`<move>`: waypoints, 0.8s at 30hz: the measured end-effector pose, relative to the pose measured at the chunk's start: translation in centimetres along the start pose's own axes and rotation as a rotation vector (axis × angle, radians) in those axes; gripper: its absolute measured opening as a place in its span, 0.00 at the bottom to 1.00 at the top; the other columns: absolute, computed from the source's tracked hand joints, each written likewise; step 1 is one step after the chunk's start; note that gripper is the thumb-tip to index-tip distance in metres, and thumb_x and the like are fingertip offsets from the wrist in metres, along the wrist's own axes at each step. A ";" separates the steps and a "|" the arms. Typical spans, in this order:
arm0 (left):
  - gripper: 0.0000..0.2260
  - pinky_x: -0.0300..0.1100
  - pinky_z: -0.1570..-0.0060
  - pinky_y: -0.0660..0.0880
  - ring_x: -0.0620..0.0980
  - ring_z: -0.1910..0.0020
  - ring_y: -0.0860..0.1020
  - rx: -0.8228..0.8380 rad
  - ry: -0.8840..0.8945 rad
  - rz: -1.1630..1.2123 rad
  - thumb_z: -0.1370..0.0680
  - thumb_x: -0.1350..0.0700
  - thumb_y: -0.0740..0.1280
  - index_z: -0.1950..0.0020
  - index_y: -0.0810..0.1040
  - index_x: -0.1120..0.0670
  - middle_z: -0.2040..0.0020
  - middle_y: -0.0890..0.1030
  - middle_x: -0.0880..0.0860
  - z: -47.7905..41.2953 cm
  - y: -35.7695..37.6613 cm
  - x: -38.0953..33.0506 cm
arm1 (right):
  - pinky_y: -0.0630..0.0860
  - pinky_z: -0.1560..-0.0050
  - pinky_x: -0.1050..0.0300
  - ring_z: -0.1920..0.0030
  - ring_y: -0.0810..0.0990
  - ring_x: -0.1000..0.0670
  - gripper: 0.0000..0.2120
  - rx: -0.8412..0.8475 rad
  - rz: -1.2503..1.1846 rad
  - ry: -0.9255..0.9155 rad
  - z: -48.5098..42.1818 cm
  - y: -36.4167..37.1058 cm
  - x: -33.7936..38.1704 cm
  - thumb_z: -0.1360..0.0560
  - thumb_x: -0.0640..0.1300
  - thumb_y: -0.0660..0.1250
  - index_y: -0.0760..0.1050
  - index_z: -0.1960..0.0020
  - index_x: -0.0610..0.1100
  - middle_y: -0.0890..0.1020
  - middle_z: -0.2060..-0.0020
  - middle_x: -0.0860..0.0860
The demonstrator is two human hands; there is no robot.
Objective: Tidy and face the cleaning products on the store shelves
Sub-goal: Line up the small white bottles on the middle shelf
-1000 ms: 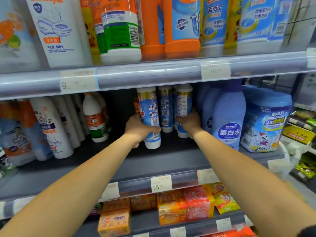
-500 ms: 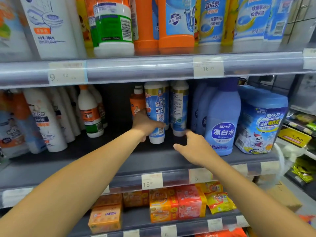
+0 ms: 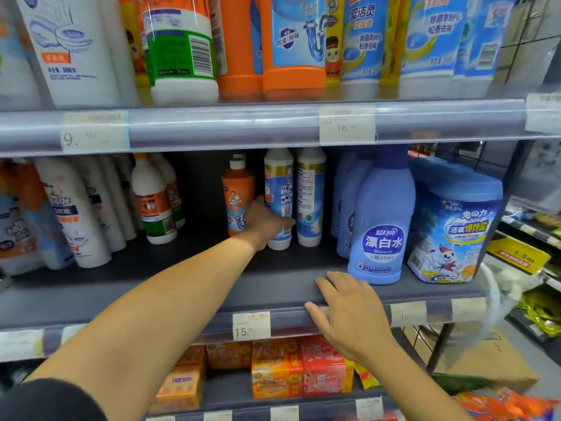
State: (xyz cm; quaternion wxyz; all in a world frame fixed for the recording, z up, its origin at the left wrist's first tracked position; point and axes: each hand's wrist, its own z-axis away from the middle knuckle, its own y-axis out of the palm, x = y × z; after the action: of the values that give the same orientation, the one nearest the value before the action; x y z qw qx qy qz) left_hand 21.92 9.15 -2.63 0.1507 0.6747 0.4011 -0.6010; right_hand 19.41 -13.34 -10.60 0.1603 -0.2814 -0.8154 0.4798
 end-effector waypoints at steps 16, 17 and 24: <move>0.22 0.51 0.39 0.75 0.53 0.41 0.79 0.040 -0.013 -0.153 0.30 0.58 0.78 0.38 0.76 0.55 0.40 0.81 0.54 0.7 1.2 1.0 | 0.75 0.52 0.49 0.49 0.79 0.45 0.27 0.051 -0.023 -0.005 -0.3 -0.2 0.0 0.24 0.62 0.50 0.79 0.46 0.45 0.81 0.50 0.48; 0.21 0.51 0.39 0.75 0.53 0.40 0.79 0.053 -0.024 -0.188 0.29 0.57 0.77 0.38 0.77 0.55 0.40 0.81 0.53 1.1 1.2 1.1 | 0.74 0.52 0.49 0.49 0.78 0.45 0.27 0.057 -0.023 -0.006 -0.3 -0.2 -0.1 0.24 0.62 0.49 0.79 0.46 0.45 0.81 0.50 0.48; 0.22 0.40 0.49 0.73 0.50 0.46 0.77 0.127 -0.051 -0.301 0.32 0.56 0.78 0.42 0.73 0.49 0.44 0.79 0.51 5.3 -0.6 1.3 | 0.69 0.44 0.50 0.42 0.73 0.45 0.31 0.173 -0.040 -0.001 -1.0 -0.6 -0.4 0.25 0.66 0.46 0.74 0.39 0.47 0.78 0.44 0.49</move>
State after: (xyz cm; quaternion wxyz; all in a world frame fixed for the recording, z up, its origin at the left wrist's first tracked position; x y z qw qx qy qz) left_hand 17.75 6.39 -4.94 0.0263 0.5996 0.4549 -0.6580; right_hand 20.09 -13.14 -9.63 0.1933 -0.2502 -0.7763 0.5454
